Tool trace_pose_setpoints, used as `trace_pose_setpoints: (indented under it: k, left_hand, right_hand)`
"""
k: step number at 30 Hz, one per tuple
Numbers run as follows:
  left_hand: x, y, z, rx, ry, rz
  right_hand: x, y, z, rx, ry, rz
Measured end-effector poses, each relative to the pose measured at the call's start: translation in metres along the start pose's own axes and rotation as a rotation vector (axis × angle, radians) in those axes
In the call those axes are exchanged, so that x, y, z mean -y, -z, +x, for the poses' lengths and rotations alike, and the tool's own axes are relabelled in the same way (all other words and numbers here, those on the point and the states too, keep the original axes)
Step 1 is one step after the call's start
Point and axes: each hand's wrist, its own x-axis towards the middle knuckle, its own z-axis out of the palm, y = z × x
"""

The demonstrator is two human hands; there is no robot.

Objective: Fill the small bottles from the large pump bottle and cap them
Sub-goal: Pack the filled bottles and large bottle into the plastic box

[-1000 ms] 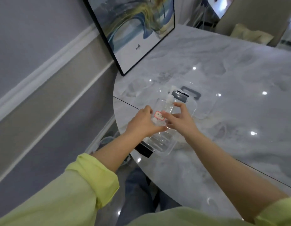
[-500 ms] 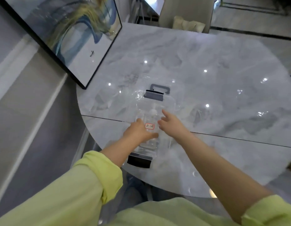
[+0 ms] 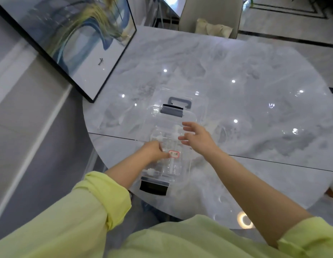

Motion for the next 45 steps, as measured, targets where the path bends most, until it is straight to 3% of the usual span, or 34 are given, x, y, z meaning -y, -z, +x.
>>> trace_pose_setpoints:
  k: [4, 10, 17, 23, 27, 32, 34, 39, 45]
  left_hand:
    - [0.008, 0.003, 0.012, -0.101, -0.010, -0.130]
    - [0.003, 0.000, 0.013, -0.048, -0.099, -0.217]
    - [0.010, 0.002, 0.019, -0.032, -0.065, -0.192]
    - [0.007, 0.015, 0.027, 0.034, -0.044, -0.064]
    - [-0.003, 0.037, 0.030, 0.137, -0.059, 0.094]
    - [-0.025, 0.084, 0.028, -0.094, -0.223, -0.396]
    - [-0.029, 0.100, 0.033, -0.229, -0.274, -0.557]
    - [-0.032, 0.124, 0.069, -0.491, -0.246, -0.519]
    - [-0.028, 0.135, 0.118, -0.406, -0.072, -0.477]
  right_hand:
    - [0.002, -0.007, 0.009, 0.089, 0.111, -0.329]
    - [0.008, -0.021, 0.022, 0.229, 0.273, -1.032]
    - [0.003, -0.024, 0.035, 0.303, 0.284, -1.107]
    - [0.002, -0.021, 0.045, 0.316, 0.284, -1.040]
    - [0.024, -0.003, 0.053, 0.264, 0.214, -0.805]
    - [0.048, 0.036, 0.066, 0.137, 0.040, -0.075]
    - [0.050, 0.048, 0.078, 0.039, 0.025, 0.094]
    - [0.035, 0.062, 0.114, -0.188, -0.024, 0.180]
    - [0.003, 0.064, 0.161, -0.286, -0.199, 0.233]
